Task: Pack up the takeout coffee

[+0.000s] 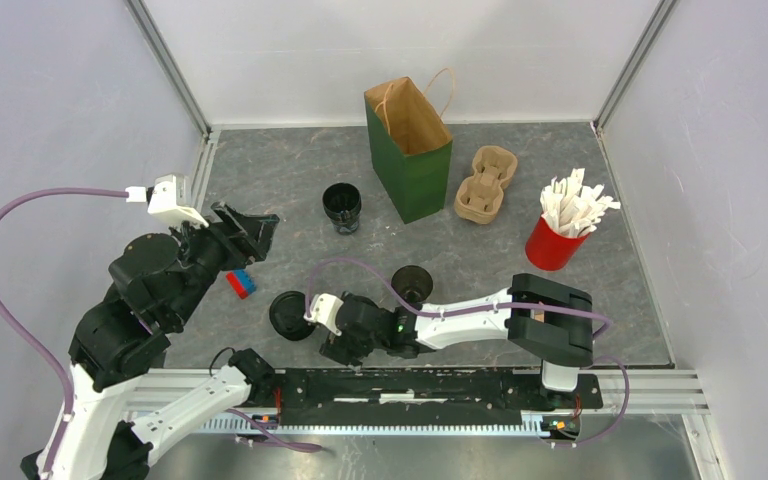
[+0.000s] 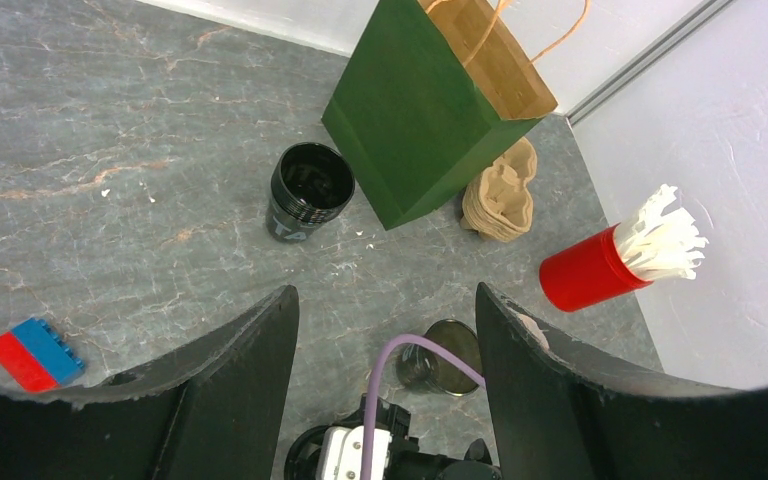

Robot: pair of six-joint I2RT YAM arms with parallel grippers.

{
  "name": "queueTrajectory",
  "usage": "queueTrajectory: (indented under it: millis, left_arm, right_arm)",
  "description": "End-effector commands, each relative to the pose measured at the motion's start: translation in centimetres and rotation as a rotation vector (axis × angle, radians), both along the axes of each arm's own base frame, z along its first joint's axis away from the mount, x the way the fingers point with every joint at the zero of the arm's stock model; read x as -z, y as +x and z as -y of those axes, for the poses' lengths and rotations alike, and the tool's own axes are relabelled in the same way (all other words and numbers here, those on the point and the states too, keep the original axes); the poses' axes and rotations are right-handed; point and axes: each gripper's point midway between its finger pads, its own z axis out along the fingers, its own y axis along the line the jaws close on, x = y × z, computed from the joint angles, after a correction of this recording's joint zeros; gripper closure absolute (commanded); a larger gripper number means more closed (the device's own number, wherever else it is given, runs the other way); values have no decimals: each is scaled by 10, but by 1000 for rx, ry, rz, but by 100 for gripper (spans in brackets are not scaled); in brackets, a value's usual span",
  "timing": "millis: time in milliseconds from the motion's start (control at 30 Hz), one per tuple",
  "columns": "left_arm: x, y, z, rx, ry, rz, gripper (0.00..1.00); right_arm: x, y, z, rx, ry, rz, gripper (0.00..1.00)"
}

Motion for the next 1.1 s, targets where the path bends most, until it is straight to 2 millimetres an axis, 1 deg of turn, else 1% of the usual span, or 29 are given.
queueTrajectory:
  millis: [0,200,400,633,800,933,967,1067]
  left_arm:
    - [-5,3,-3,-11,17,31,28]
    - [-5,3,0,1,16,28,28]
    - [-4,3,-1,-1,23,29,28]
    - [-4,3,3,18,20,23,28]
    - [-5,2,2,18,19,28,28]
    - [0,3,6,26,19,14,28]
    - [1,4,8,31,19,7,28]
    - [10,7,14,46,25,-20,28]
  right_arm:
    - [-10,5,-10,-2,23,41,7]
    - [-17,4,-11,0,42,47,13]
    - [-24,5,-12,0,57,50,14]
    - [-43,5,-12,0,110,64,15]
    - [-66,9,-10,5,147,87,15]
    - [-88,21,-2,45,181,101,15]
    - [-88,24,6,59,159,98,15]
    - [-99,39,23,108,152,119,14]
